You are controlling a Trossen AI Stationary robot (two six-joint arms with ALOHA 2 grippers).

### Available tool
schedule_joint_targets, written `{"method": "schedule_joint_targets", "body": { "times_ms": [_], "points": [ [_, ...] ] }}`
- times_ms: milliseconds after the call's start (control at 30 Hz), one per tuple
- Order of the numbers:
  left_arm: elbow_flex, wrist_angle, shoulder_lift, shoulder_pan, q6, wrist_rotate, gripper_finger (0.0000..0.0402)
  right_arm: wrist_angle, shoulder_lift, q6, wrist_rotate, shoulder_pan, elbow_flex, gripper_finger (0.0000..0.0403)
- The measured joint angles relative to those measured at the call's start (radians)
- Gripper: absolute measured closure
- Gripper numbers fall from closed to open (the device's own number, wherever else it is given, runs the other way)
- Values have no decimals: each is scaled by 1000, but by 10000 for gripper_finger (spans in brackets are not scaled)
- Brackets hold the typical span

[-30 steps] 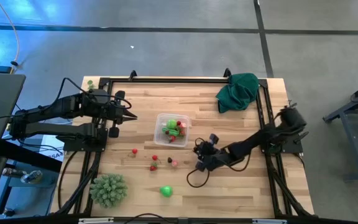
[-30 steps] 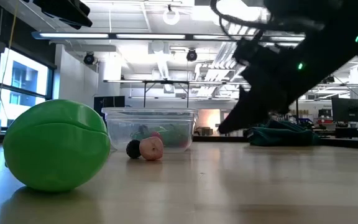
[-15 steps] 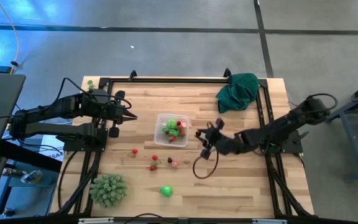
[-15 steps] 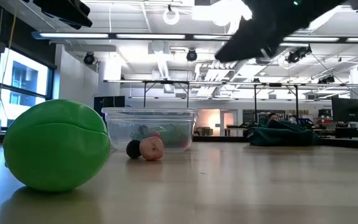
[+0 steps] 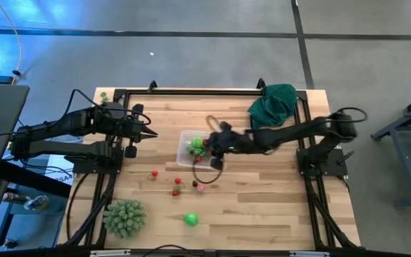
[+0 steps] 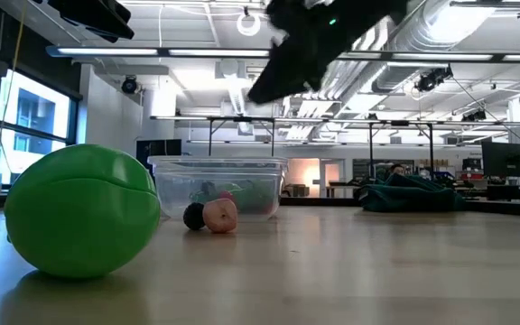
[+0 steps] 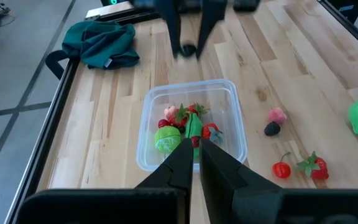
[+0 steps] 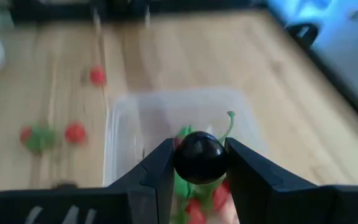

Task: Pick and placing Produce into tupperware
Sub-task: Put the black cherry into the transparent container

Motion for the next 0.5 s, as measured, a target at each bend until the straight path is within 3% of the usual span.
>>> {"method": "schedule_joint_targets", "body": {
  "times_ms": [300,500],
  "points": [
    [0,0,0,0,0,0,383,-294,303,-18,-105,-12,286,293],
    [0,0,0,0,0,0,383,-425,407,-6,-138,-11,389,293]
  ]
}}
